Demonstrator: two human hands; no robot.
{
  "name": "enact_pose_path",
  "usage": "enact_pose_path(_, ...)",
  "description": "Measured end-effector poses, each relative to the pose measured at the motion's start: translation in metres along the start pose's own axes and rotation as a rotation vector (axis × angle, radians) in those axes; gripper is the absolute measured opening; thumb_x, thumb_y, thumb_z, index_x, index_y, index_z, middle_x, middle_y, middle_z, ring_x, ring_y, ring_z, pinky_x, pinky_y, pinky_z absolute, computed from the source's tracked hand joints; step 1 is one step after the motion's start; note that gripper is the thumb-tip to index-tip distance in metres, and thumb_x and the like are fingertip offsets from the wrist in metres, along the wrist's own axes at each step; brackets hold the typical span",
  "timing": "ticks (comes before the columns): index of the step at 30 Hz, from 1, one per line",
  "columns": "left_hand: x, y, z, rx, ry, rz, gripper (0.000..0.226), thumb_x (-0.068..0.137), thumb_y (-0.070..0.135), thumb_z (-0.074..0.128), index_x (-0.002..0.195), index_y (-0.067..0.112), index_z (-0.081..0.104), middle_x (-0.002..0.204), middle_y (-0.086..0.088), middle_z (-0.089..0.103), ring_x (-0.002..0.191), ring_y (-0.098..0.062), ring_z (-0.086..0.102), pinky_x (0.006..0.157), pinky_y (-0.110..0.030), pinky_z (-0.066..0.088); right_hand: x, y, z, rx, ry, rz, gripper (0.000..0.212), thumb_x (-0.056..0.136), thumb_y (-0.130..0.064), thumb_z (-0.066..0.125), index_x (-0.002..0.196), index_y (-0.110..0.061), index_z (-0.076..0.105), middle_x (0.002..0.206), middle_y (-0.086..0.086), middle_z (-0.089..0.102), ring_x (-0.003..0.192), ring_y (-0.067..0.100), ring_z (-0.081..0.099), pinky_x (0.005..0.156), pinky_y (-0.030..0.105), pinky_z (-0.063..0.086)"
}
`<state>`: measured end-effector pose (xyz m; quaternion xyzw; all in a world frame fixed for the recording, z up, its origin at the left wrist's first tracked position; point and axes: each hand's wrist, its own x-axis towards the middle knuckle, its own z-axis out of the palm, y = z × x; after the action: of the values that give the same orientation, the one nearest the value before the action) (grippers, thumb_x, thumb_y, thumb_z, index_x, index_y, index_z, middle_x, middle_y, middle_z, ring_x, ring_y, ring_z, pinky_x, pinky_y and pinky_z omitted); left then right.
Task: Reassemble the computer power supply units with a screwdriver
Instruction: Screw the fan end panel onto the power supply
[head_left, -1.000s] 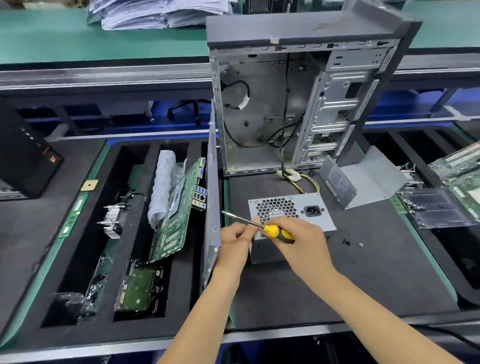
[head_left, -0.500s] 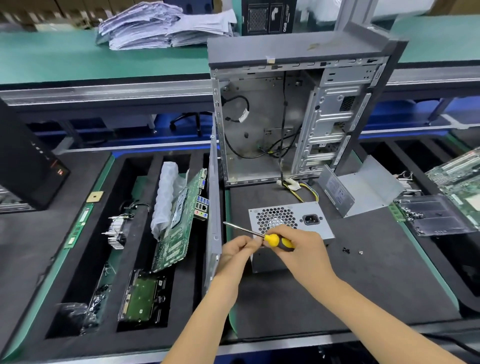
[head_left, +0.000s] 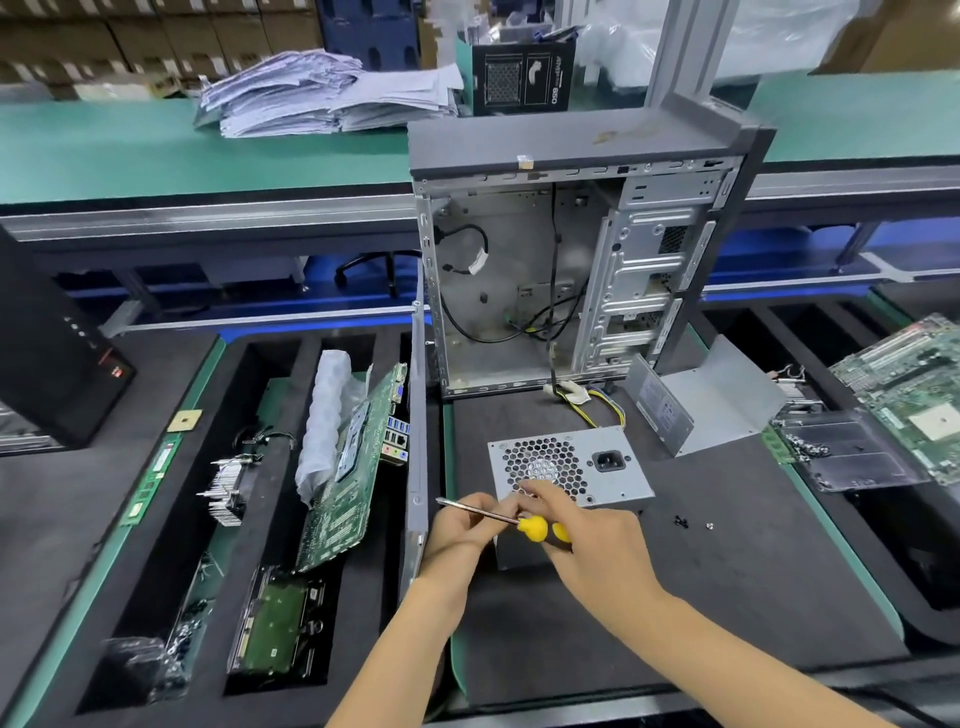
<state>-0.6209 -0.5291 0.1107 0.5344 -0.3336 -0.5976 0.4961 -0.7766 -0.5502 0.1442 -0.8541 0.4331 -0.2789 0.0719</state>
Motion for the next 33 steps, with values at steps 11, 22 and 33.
enact_pose_path(11,-0.001,0.001,0.001,-0.072,-0.005,0.017,0.033,0.078,0.030,0.078,0.073,0.007,0.055,0.081,-0.012,0.056,0.084,-0.020,0.050,0.085,-0.035,0.034,0.043,0.030,-0.054,0.314,-0.298,0.172,0.026,0.082,-0.049,0.066,0.096,-0.032,0.050,0.070,-0.010,0.057,0.063,0.007,0.050,0.060,0.018,0.039)
enact_pose_path(22,0.000,0.000,0.006,-0.135,-0.009,-0.060,0.043,0.070,0.035,0.070,0.097,0.007,0.051,0.100,-0.009,0.062,0.099,-0.020,0.051,0.091,-0.032,0.031,0.101,0.035,-0.128,-0.064,-0.699,-0.077,0.028,0.075,-0.052,0.072,0.076,-0.026,0.062,0.056,-0.015,0.054,0.060,-0.006,0.049,0.050,0.020,0.032)
enact_pose_path(33,0.001,-0.001,0.003,-0.128,-0.020,-0.066,0.031,0.076,0.032,0.067,0.066,0.020,0.040,0.095,-0.010,0.048,0.095,-0.019,0.044,0.083,-0.032,0.029,0.112,0.016,-0.114,-0.243,-0.693,-0.215,0.034,0.075,-0.053,0.070,0.063,-0.031,0.046,0.061,-0.017,0.051,0.068,0.002,0.051,0.055,0.027,0.042)
